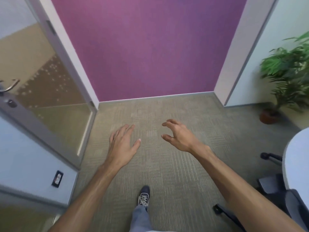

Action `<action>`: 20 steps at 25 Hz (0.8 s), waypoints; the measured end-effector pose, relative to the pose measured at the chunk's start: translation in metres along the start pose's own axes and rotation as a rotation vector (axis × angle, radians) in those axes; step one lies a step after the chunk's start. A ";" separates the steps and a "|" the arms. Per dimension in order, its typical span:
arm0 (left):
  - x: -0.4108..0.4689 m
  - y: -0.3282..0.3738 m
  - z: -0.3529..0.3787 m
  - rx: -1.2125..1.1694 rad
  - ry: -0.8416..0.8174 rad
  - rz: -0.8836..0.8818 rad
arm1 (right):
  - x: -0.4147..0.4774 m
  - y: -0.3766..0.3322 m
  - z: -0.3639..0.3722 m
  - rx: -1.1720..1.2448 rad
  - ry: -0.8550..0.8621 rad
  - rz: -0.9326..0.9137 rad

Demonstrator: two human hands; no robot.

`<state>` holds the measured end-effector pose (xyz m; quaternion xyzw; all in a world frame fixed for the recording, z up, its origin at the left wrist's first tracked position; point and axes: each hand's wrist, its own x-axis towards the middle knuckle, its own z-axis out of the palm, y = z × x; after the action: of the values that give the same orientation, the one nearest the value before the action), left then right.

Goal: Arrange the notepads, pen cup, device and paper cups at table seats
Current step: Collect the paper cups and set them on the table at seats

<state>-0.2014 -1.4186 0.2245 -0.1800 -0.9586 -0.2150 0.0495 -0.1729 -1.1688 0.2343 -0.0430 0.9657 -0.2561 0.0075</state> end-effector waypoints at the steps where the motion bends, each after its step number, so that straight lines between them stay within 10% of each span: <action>1: 0.026 -0.004 0.005 -0.007 -0.016 0.026 | 0.017 0.008 -0.002 0.006 0.017 0.028; 20: 0.411 0.117 0.136 -0.226 -0.421 0.582 | 0.173 0.216 -0.078 0.037 0.290 0.674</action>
<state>-0.5435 -1.1287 0.2185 -0.4896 -0.8267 -0.2546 -0.1098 -0.3653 -0.9581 0.1963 0.3145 0.9118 -0.2602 -0.0447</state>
